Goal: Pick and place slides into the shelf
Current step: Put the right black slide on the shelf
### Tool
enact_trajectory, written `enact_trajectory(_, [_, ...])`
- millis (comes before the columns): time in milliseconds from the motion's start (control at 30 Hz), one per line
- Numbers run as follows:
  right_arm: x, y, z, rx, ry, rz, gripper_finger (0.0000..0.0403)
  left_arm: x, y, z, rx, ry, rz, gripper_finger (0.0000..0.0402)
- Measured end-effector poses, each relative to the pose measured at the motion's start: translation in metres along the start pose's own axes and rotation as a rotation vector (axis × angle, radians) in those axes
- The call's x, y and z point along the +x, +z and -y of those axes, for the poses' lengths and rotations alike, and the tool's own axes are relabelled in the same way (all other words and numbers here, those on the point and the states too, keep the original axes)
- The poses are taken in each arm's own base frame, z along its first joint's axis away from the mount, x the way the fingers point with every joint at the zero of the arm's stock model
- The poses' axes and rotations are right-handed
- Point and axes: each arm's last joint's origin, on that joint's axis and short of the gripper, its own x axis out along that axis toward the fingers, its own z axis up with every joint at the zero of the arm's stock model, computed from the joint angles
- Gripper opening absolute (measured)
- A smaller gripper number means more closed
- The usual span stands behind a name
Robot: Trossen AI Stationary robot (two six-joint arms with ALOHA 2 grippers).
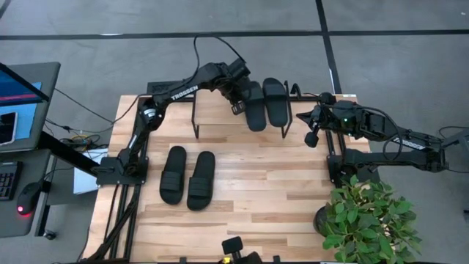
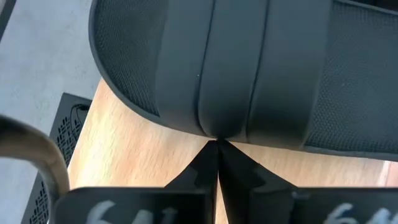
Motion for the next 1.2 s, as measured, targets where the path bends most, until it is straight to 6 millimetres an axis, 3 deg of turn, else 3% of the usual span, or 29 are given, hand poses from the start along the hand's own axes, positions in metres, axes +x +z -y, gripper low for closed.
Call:
enact_trajectory(633, [0.0000, 0.0000, 0.0000, 0.000, 0.000, 0.000, 0.0000, 0.0003, 0.0061, 0.0019, 0.054, 0.012, 0.057, 0.0000])
enact_trajectory(900, [0.0000, 0.0000, 0.0000, 0.000, 0.000, 0.000, 0.0000, 0.0001, 0.0055, -0.0017, 0.049, 0.113, 0.035, 0.0000])
enact_trajectory(1200, [0.0000, 0.0000, 0.0000, 0.000, 0.000, 0.000, 0.0000, -0.0002, 0.0103, -0.0015, 0.058, 0.079, 0.092, 0.0000])
